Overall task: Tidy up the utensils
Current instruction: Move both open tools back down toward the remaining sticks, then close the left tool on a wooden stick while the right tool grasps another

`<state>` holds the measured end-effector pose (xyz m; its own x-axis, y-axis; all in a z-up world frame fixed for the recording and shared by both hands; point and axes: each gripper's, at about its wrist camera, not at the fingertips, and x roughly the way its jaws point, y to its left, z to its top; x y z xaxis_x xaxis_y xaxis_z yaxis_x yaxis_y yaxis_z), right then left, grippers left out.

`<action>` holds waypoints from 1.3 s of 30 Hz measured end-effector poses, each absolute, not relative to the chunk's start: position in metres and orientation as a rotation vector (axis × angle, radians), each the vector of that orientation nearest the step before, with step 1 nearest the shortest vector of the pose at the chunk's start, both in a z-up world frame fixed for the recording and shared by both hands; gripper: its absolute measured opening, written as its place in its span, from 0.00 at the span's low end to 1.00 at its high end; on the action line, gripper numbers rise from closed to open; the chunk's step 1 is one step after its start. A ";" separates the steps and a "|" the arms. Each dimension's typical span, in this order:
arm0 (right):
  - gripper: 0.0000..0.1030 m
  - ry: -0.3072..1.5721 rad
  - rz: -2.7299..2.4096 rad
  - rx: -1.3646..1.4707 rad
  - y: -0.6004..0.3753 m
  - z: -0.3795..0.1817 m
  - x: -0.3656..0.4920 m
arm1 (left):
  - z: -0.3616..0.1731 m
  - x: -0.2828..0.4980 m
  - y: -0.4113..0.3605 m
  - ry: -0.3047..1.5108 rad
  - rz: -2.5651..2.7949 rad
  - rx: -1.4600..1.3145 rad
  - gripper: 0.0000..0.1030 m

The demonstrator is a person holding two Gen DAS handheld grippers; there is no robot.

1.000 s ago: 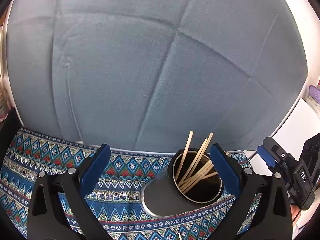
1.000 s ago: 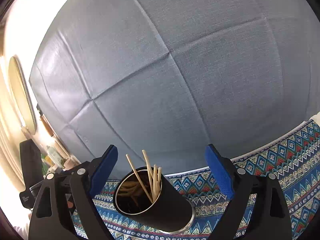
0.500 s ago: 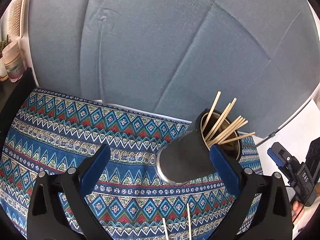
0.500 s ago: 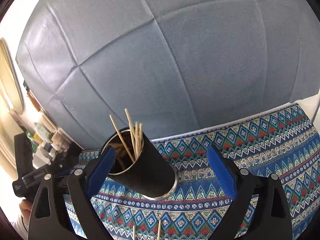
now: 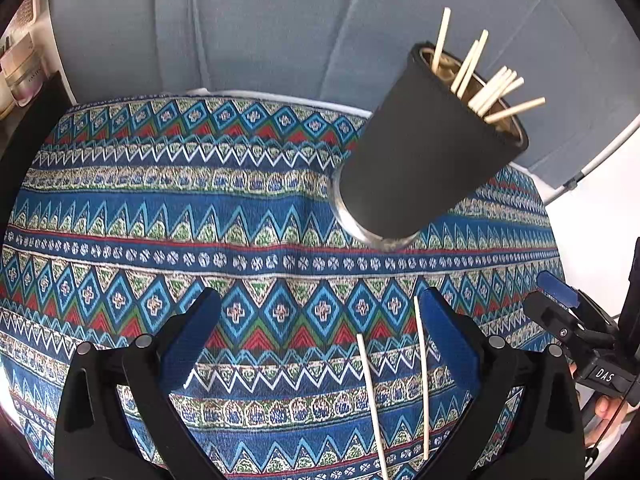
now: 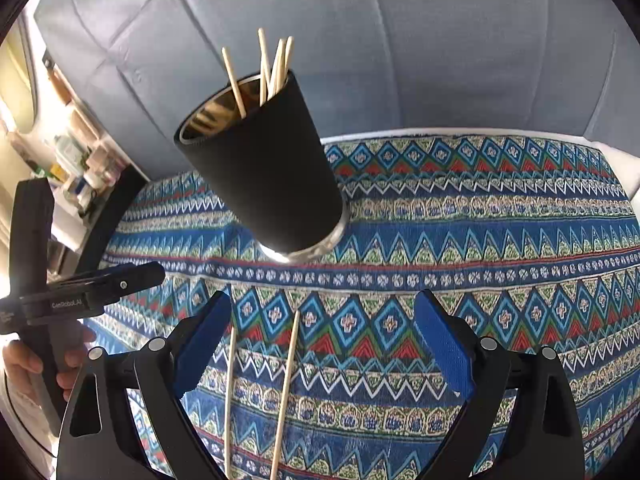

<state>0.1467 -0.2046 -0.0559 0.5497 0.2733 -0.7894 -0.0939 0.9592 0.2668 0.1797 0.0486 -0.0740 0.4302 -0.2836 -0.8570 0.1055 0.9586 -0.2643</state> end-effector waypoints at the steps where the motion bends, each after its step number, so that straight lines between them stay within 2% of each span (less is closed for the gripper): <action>1: 0.86 0.986 0.227 0.190 -0.202 -0.061 0.143 | -0.080 0.177 0.047 1.120 -0.250 -0.173 0.94; 18: 0.86 1.196 0.277 0.098 -0.173 -0.131 0.098 | -0.147 0.158 0.014 1.374 -0.243 -0.079 0.94; 23: 0.85 1.215 0.277 0.084 -0.170 -0.140 0.090 | -0.159 0.151 -0.005 1.410 -0.259 -0.050 0.94; 32: 0.85 1.212 0.251 -0.035 -0.153 -0.146 0.086 | -0.170 0.145 -0.053 1.422 -0.205 0.173 0.94; 39: 0.67 1.200 0.203 -0.128 -0.145 -0.147 0.082 | -0.179 0.144 -0.085 1.419 -0.206 0.227 0.95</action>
<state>0.0824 -0.1455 -0.1468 0.3468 0.0887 -0.9337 -0.2238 0.9746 0.0094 0.1436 -0.0850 -0.1789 0.1406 -0.0062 -0.9900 0.2756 0.9607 0.0331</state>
